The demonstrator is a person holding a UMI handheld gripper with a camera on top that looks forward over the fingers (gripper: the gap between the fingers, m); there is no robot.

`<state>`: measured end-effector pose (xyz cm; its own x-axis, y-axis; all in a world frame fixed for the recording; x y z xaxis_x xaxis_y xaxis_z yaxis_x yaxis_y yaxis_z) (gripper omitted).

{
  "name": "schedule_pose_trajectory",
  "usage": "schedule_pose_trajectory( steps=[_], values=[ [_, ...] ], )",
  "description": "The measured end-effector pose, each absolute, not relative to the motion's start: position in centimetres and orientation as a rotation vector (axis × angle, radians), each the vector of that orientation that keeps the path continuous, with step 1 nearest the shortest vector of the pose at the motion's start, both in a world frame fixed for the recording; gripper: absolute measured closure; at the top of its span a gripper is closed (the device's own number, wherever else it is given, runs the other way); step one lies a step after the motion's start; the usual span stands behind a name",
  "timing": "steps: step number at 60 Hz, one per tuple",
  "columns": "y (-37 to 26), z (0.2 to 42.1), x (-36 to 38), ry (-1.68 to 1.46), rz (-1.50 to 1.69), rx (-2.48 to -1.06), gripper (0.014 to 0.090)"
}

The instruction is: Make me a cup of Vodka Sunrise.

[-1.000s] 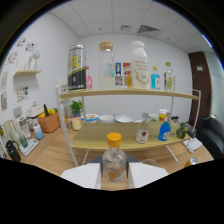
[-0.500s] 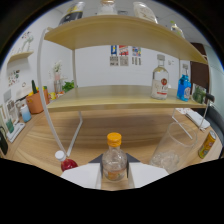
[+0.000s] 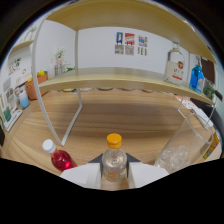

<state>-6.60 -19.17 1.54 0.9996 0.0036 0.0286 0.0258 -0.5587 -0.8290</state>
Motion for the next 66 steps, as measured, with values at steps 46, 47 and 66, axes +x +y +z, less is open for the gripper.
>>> schedule_pose_trajectory(
  steps=[46,47,66],
  values=[
    [-30.6,14.4,-2.5,-0.034,0.005,-2.024,0.0184],
    [-30.8,14.4,-2.0,-0.027,-0.003,-2.027,0.0187],
    [-28.3,28.5,5.8,0.111,-0.061,-1.889,0.0178]
  ],
)
